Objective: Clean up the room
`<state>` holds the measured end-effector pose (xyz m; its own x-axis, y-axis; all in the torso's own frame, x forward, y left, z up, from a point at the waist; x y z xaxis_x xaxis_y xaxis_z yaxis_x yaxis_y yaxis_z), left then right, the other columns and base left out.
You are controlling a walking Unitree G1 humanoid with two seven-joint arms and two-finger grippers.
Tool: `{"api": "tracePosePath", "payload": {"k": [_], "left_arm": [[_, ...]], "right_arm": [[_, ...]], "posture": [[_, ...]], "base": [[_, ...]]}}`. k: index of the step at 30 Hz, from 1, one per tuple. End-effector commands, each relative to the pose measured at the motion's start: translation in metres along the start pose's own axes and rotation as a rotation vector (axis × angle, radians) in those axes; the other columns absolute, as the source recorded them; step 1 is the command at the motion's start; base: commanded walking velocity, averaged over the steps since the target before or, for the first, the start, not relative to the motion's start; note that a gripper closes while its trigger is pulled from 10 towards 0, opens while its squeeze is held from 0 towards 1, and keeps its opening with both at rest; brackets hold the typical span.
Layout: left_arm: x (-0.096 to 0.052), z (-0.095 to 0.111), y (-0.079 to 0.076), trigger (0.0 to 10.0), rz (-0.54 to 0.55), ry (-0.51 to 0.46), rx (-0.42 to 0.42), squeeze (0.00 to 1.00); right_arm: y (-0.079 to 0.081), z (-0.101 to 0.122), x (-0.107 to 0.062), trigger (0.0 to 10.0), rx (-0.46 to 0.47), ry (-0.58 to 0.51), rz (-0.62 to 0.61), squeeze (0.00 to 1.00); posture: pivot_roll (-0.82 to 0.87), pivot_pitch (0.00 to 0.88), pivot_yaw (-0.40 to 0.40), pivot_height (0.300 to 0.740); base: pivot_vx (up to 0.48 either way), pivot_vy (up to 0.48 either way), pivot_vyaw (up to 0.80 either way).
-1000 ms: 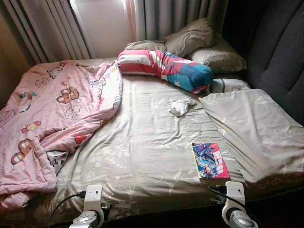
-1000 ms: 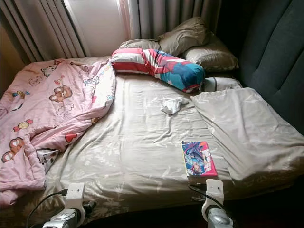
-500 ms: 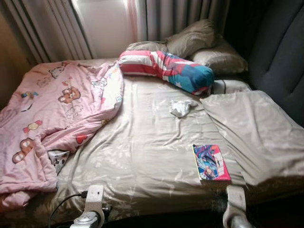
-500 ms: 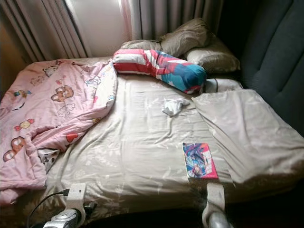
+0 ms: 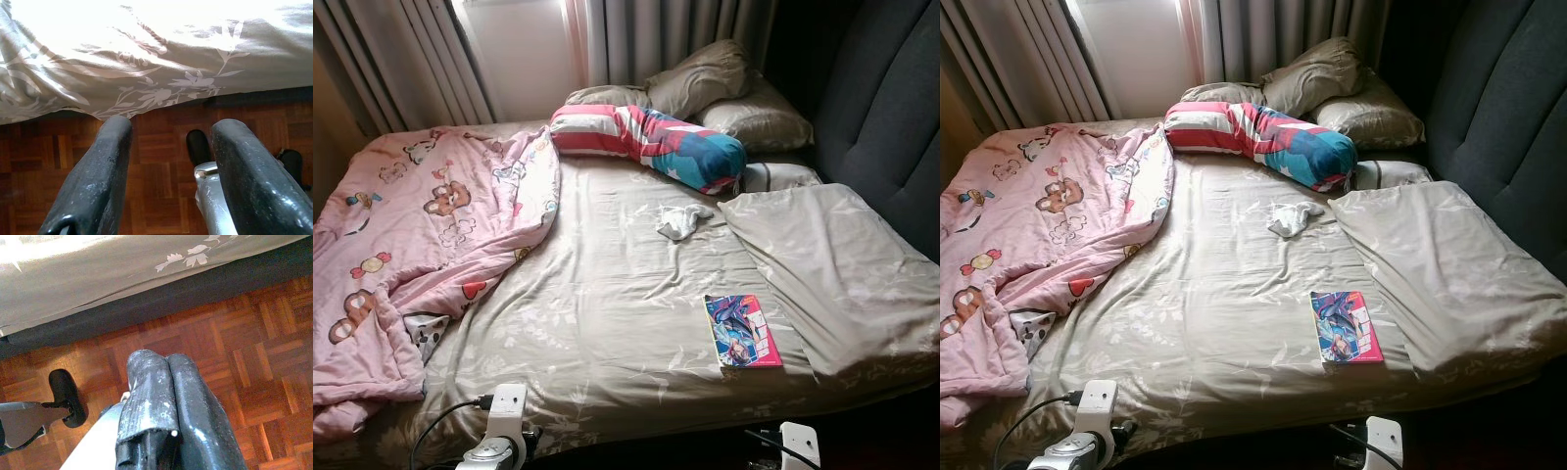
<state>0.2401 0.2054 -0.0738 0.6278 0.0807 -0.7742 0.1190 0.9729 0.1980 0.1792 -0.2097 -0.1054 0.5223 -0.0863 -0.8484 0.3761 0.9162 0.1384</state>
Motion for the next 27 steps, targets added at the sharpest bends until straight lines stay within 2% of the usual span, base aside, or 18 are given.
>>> {"api": "tracePosePath", "payload": {"k": [1,10,12,13,16,23,27], "left_arm": [[-0.0004,-0.0047,0.0019,10.0,0.000,0.025,0.022,0.00],[-0.0003,-0.0061,0.0027,10.0,0.008,0.052,0.058,0.00],[-0.0003,-0.0073,0.0026,10.0,0.001,0.069,0.084,0.00],[-0.0005,-0.0099,0.0031,10.0,-0.007,0.108,0.131,0.00],[-0.0009,-0.0126,0.0047,10.0,0.001,0.148,0.170,0.00],[-0.0006,-0.0115,0.0038,10.0,0.004,0.143,0.166,0.00],[-0.0001,-0.0072,0.0018,10.0,0.004,0.092,0.099,0.00]], "right_arm": [[0.0020,0.0007,0.0003,10.0,0.011,-0.004,0.004,0.00],[0.0029,0.0018,0.0004,10.0,-0.040,-0.006,0.008,0.00],[0.0039,0.0018,0.0005,10.0,-0.057,-0.007,0.010,0.00],[0.0040,0.0019,0.0005,10.0,-0.054,-0.007,0.009,0.00],[0.0042,0.0019,0.0006,10.0,-0.056,-0.006,0.011,0.00],[0.0037,0.0029,0.0005,10.0,-0.058,-0.009,0.013,0.00],[0.0033,0.0043,0.0005,10.0,-0.065,-0.016,0.012,0.00]], "posture": [[-0.15,0.000,0.041,0.740],[-0.14,0.000,0.036,0.740],[-0.14,0.000,0.036,0.740],[-0.14,0.000,0.036,0.740],[-0.14,0.000,0.035,0.740],[-0.13,0.000,0.029,0.740],[-0.13,0.000,0.025,0.740]], "base": [[0.000,0.000,0.00],[0.000,0.000,0.00],[0.000,0.000,0.00],[0.000,0.000,0.00],[0.000,0.000,0.00],[0.000,0.000,0.00],[0.000,0.000,0.00]]}}
Point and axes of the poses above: a point about 5 cm out from each wrist's last joint towards the gripper, its own x axis pointing out of the wrist towards the gripper, its own z axis along the axis of the wrist's last joint, y = z × x, the point moved 2 cm from there along x, pointing out of the wrist towards the gripper, and after that the axes turned 11 degrees about x, right-handed, at the moved point
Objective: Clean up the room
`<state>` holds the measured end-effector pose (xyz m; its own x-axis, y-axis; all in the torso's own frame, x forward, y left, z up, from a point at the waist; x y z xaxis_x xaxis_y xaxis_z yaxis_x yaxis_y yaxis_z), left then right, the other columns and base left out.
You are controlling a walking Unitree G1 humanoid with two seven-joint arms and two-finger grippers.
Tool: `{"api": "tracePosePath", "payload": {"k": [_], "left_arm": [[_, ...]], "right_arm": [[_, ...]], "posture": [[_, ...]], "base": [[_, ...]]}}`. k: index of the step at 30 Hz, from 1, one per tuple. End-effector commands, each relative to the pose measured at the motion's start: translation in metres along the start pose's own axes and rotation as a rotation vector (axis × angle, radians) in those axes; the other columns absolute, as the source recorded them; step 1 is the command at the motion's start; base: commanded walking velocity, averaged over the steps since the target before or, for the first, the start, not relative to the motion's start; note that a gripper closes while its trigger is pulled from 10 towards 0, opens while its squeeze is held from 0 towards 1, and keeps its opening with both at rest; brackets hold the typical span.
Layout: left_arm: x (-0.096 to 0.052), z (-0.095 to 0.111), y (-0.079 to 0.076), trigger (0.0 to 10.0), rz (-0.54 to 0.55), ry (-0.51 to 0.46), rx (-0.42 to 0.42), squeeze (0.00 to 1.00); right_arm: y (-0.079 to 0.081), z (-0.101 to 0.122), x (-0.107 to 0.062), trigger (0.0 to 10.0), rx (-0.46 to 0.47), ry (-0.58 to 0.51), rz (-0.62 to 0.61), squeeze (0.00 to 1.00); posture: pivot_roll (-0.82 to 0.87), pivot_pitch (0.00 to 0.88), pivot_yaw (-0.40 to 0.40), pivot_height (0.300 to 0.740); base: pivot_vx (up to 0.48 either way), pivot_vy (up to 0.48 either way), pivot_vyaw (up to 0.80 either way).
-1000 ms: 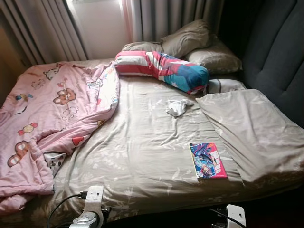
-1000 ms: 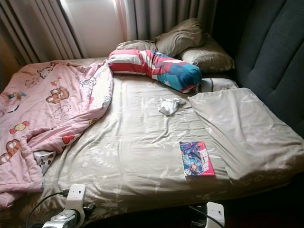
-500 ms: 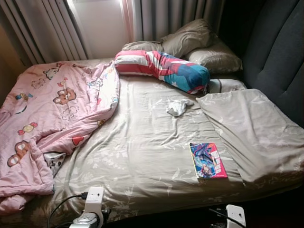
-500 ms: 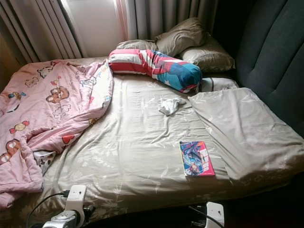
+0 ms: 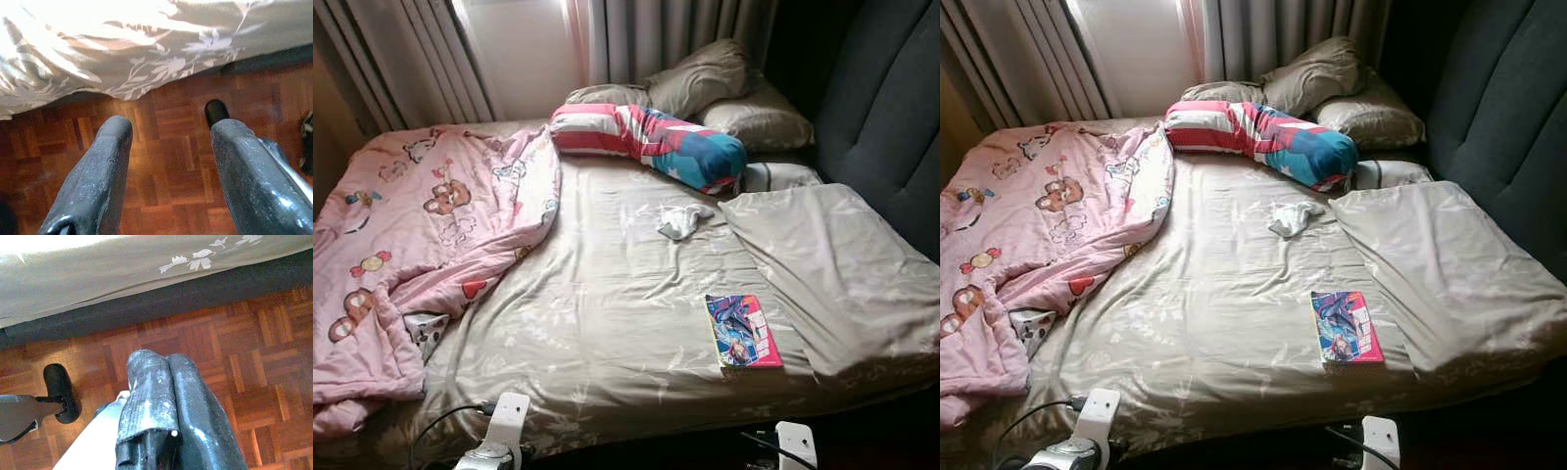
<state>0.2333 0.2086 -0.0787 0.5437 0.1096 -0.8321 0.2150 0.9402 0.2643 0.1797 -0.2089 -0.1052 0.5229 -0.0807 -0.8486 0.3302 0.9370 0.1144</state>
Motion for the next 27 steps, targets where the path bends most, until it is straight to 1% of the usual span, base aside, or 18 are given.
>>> {"api": "tracePosePath", "payload": {"k": [1,3,5,22,25,27], "left_arm": [[0.0000,0.0016,0.0006,10.0,0.003,-0.014,-0.022,0.00],[0.0000,0.0018,0.0008,10.0,0.007,-0.013,-0.025,0.00],[0.0000,0.0019,0.0011,10.0,0.007,-0.010,-0.020,0.00],[0.0001,0.0042,0.0008,10.0,0.014,-0.019,-0.036,0.00],[0.0001,0.0047,0.0002,10.0,0.010,-0.021,-0.043,0.00],[0.0001,0.0048,0.0000,10.0,0.008,-0.022,-0.047,0.00]], "right_arm": [[0.0021,0.0043,0.0005,10.0,-0.010,-0.018,0.006,0.00],[0.0021,0.0054,0.0005,10.0,-0.028,-0.023,0.005,0.00],[0.0021,0.0071,0.0006,10.0,-0.049,-0.032,0.001,0.00],[0.0026,0.0073,0.0007,10.0,-0.041,-0.026,0.009,0.00],[0.0023,0.0063,0.0008,10.0,-0.007,-0.019,0.006,0.00],[0.0024,0.0070,0.0008,10.0,-0.006,-0.022,0.008,0.00]], "posture": [[-0.13,0.000,0.025,0.740],[-0.12,0.000,0.024,0.740],[-0.13,0.000,0.024,0.740],[-0.12,0.018,0.023,0.740],[-0.12,0.021,0.022,0.740],[-0.12,0.022,0.022,0.740]], "base": [[0.000,0.000,0.00],[0.000,0.000,0.00],[0.000,0.000,0.54],[0.000,0.000,0.78],[0.000,0.000,0.00],[0.000,0.000,0.00]]}}
Point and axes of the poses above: a point about 5 cm out from each wrist's last joint towards the gripper, its own x axis pointing out of the wrist towards the gripper, its own z axis along the axis of the wrist's last joint, y = z × x, the point moved 2 cm from there along x, pointing out of the wrist towards the gripper, and after that the axes turned 11 degrees about x, right-handed, at the moved point
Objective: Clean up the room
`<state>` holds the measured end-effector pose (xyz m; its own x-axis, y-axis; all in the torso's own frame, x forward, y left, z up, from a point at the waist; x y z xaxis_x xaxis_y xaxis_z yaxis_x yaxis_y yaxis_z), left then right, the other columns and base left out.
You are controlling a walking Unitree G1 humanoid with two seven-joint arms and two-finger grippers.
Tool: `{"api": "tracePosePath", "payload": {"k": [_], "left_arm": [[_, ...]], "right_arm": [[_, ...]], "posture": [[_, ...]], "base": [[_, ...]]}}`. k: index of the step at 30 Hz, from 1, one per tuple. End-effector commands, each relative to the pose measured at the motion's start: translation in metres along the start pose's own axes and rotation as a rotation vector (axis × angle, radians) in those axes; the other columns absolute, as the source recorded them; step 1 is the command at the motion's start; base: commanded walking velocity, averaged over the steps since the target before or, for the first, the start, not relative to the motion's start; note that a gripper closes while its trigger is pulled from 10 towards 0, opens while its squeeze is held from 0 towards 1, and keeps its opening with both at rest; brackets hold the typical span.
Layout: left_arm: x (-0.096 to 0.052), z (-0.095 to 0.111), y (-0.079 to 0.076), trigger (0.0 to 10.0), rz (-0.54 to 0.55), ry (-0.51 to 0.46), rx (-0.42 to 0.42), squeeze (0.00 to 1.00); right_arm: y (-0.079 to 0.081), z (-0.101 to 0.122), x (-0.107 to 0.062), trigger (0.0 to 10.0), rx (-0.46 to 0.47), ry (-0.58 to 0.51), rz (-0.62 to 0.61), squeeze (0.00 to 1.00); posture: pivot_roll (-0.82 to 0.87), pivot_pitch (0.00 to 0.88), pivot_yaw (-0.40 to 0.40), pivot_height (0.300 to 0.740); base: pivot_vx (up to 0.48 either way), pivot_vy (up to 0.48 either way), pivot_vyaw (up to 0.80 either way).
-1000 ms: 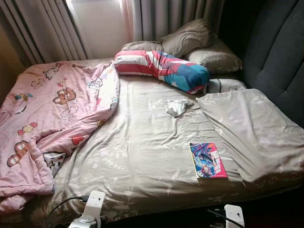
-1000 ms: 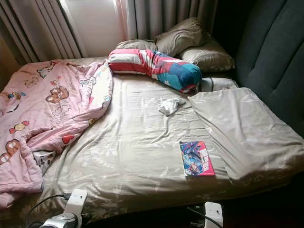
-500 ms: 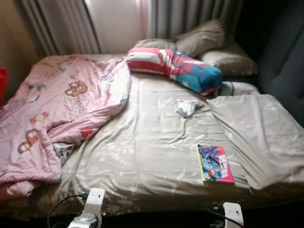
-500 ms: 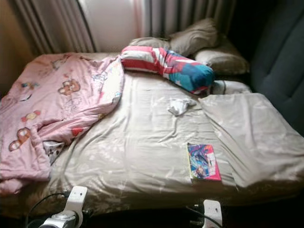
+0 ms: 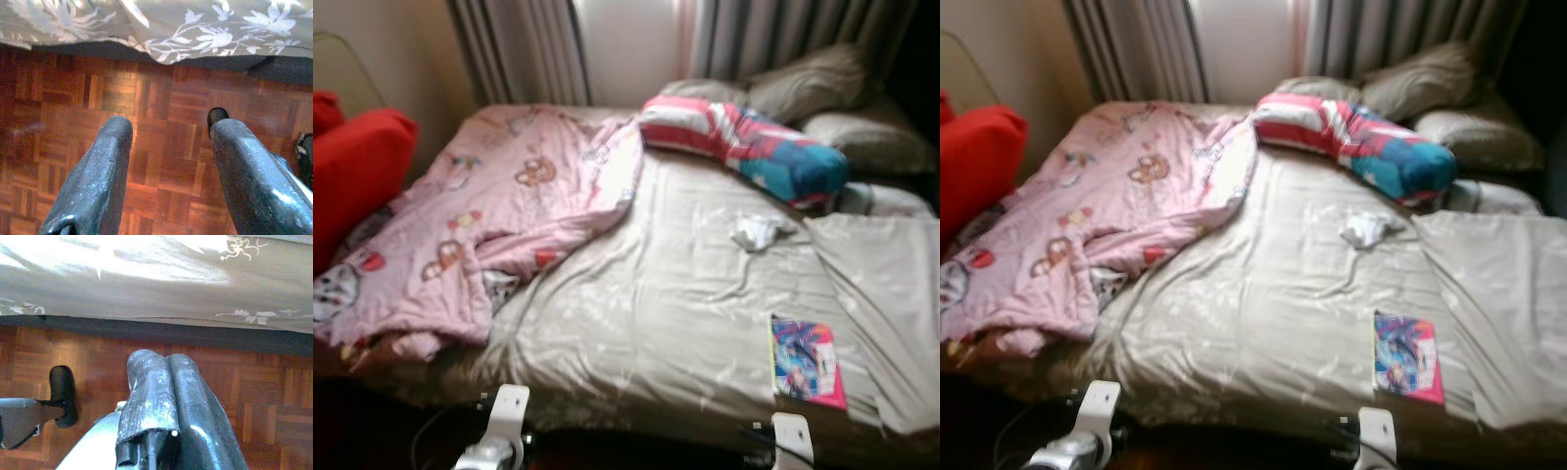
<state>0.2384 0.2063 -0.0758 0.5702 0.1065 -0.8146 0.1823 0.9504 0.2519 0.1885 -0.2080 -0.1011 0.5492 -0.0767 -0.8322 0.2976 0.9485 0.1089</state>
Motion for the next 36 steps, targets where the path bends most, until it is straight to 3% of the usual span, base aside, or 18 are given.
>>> {"api": "tracePosePath", "payload": {"k": [1,17,36], "left_arm": [[0.0000,-0.0015,0.0004,10.0,0.001,0.009,-0.012,0.00],[-0.0001,-0.0024,0.0016,10.0,0.001,0.011,-0.018,0.00],[-0.0001,-0.0024,0.0017,10.0,0.000,0.012,-0.014,0.00]], "right_arm": [[-0.0017,-0.0016,-0.0003,10.0,0.029,0.005,-0.006,0.00],[-0.0007,-0.0020,-0.0002,10.0,0.042,0.006,-0.008,0.00],[-0.0007,-0.0019,-0.0001,10.0,0.041,0.006,-0.008,0.00]], "posture": [[-0.12,0.024,0.022,0.740],[-0.12,0.027,0.025,0.740],[-0.12,0.031,0.025,0.740]], "base": [[0.000,0.000,0.00],[0.000,0.000,0.00],[0.000,0.416,0.00]]}}
Point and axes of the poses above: a point about 5 cm out from each wrist's last joint towards the gripper, its own x axis pointing out of the wrist towards the gripper, its own z axis along the axis of the wrist's last joint, y = z × x, the point moved 2 cm from there along x, pointing out of the wrist towards the gripper, and after that the axes turned 11 degrees about x, right-handed, at the moved point
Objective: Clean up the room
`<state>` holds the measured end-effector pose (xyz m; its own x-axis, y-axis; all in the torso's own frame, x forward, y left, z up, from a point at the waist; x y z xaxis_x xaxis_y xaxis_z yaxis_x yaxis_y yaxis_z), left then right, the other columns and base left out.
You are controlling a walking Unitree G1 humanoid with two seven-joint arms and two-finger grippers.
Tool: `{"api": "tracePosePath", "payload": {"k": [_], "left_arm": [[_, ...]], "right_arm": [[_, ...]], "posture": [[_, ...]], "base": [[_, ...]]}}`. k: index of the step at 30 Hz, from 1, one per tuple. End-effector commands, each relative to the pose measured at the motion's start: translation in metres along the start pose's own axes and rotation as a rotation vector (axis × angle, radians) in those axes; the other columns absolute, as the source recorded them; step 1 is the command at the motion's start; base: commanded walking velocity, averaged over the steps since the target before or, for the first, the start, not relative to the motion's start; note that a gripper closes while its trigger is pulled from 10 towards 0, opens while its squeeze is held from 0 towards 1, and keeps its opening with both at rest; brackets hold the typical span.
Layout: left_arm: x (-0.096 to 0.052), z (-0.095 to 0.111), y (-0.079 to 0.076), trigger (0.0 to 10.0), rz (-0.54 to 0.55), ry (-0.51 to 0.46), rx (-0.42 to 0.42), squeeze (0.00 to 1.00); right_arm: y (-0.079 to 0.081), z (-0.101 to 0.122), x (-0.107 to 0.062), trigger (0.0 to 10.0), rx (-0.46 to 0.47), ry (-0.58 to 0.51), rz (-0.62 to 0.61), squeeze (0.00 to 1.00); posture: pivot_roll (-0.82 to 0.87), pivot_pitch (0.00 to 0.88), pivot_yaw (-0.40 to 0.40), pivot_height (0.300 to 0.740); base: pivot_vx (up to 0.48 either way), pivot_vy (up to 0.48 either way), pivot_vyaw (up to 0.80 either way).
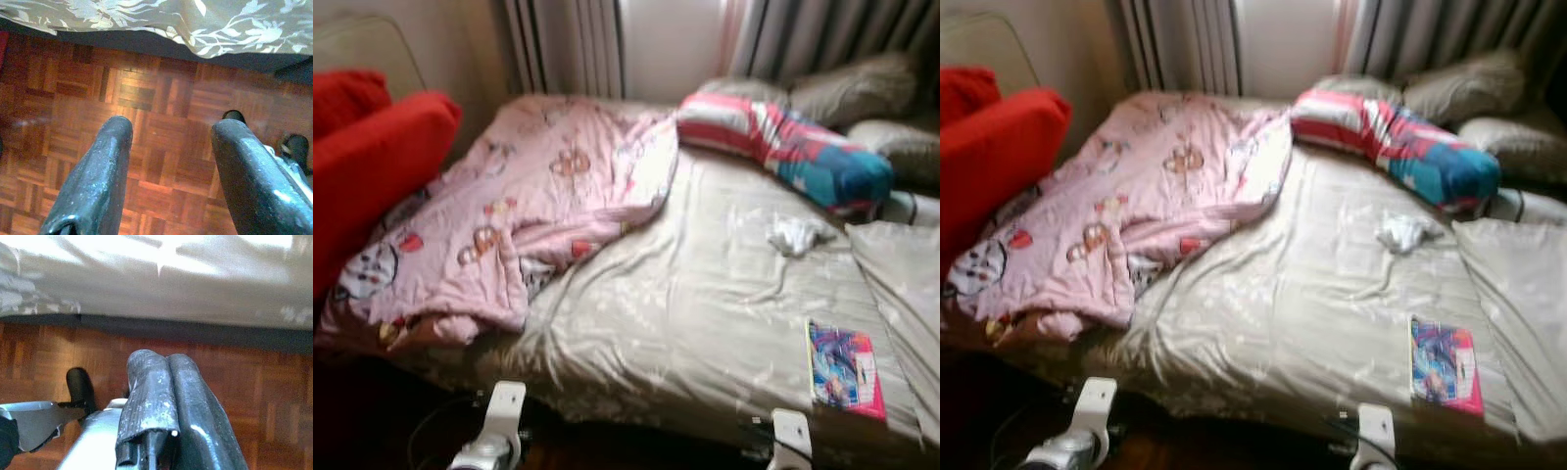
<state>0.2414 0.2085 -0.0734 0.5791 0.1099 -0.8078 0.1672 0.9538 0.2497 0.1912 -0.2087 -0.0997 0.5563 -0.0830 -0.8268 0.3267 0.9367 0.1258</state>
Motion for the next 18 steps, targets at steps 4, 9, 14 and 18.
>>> {"api": "tracePosePath", "payload": {"k": [4,9,14,18], "left_arm": [[-0.0002,-0.0053,-0.0015,10.0,-0.007,0.022,0.002,0.00],[-0.0002,-0.0051,-0.0014,10.0,-0.007,0.021,0.001,0.00],[-0.0002,-0.0052,-0.0016,10.0,-0.007,0.021,0.001,0.00],[-0.0002,-0.0050,-0.0017,10.0,-0.008,0.021,0.001,0.00]], "right_arm": [[-0.0012,-0.0049,-0.0006,10.0,0.006,0.017,-0.005,0.00],[-0.0010,-0.0049,-0.0006,10.0,0.010,0.017,-0.004,0.00],[-0.0010,-0.0050,-0.0006,10.0,0.014,0.018,-0.002,0.00],[-0.0009,-0.0049,-0.0006,10.0,0.014,0.018,-0.001,0.00]], "posture": [[-0.12,0.031,0.026,0.740],[-0.12,0.030,0.026,0.740],[-0.11,0.028,0.026,0.740],[-0.11,0.028,0.026,0.740]], "base": [[0.000,0.446,0.00],[0.000,0.436,0.00],[0.000,0.431,0.00],[0.000,0.432,0.00]]}}
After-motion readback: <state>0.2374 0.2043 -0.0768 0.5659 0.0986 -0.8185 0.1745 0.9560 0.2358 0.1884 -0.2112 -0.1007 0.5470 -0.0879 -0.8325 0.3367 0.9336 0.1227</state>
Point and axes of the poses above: a point about 5 cm out from each wrist's last joint towards the gripper, its own x axis pointing out of the wrist towards the gripper, its own z axis along the axis of the wrist's last joint, y = z × x, the point moved 2 cm from there along x, pointing out of the wrist towards the gripper, and after that the axes turned 11 degrees about x, right-handed, at the moved point
